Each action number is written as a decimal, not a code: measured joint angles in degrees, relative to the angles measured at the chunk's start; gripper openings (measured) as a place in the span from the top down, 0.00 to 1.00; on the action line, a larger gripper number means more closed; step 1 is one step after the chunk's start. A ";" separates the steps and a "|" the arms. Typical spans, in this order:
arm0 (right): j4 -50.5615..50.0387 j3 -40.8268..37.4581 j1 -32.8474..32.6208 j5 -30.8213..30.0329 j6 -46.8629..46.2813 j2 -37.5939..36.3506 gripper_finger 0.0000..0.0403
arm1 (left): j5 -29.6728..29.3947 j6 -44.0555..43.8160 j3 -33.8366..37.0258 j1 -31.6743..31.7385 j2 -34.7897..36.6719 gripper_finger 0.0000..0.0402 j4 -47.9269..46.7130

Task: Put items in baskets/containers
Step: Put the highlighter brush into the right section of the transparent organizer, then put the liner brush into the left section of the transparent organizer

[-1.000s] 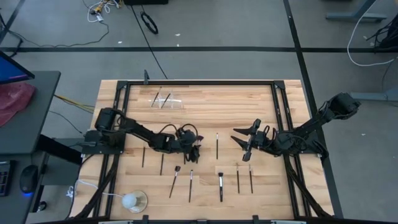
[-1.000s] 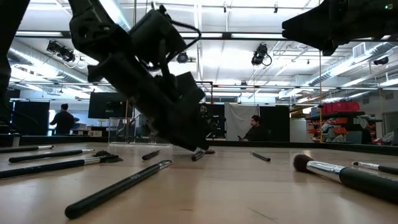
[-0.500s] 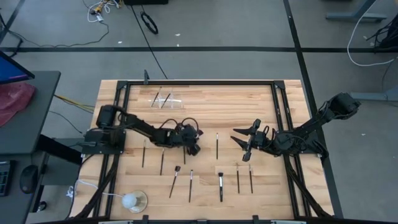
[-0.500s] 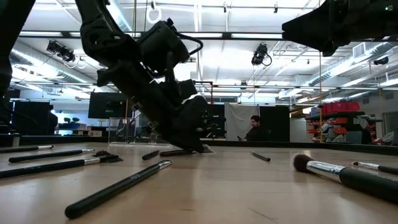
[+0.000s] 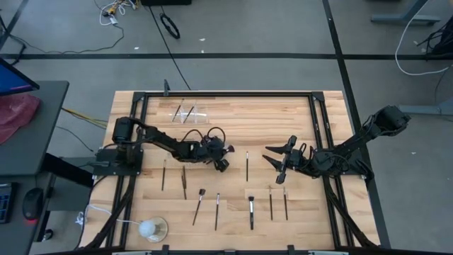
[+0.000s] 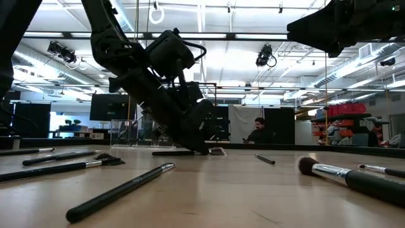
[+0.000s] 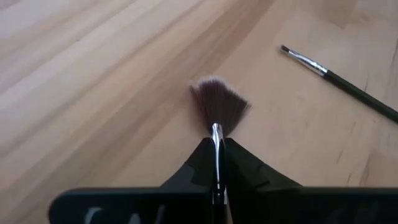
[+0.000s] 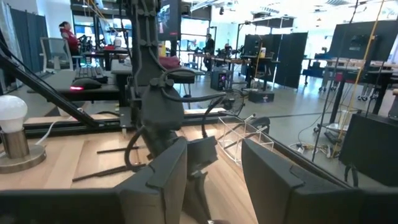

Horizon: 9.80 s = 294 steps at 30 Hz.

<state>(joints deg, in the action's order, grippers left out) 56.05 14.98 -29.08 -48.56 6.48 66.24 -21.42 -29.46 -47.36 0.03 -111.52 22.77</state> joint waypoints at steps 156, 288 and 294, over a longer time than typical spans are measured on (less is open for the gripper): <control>-22.27 14.99 17.35 21.05 -11.69 15.98 0.72 | 8.03 25.86 13.16 30.69 17.77 0.89 13.30; -78.66 15.48 -29.87 -14.91 -93.47 27.98 0.98 | 15.46 35.83 11.11 -1.33 26.01 0.78 11.66; -68.76 15.45 -28.37 -39.24 -87.18 23.75 0.98 | 20.73 38.84 11.09 -3.24 25.36 0.78 17.41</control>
<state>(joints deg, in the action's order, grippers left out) -12.71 30.43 -57.45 -87.80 -80.71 89.99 -0.70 9.39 -36.27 -3.21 -86.16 40.18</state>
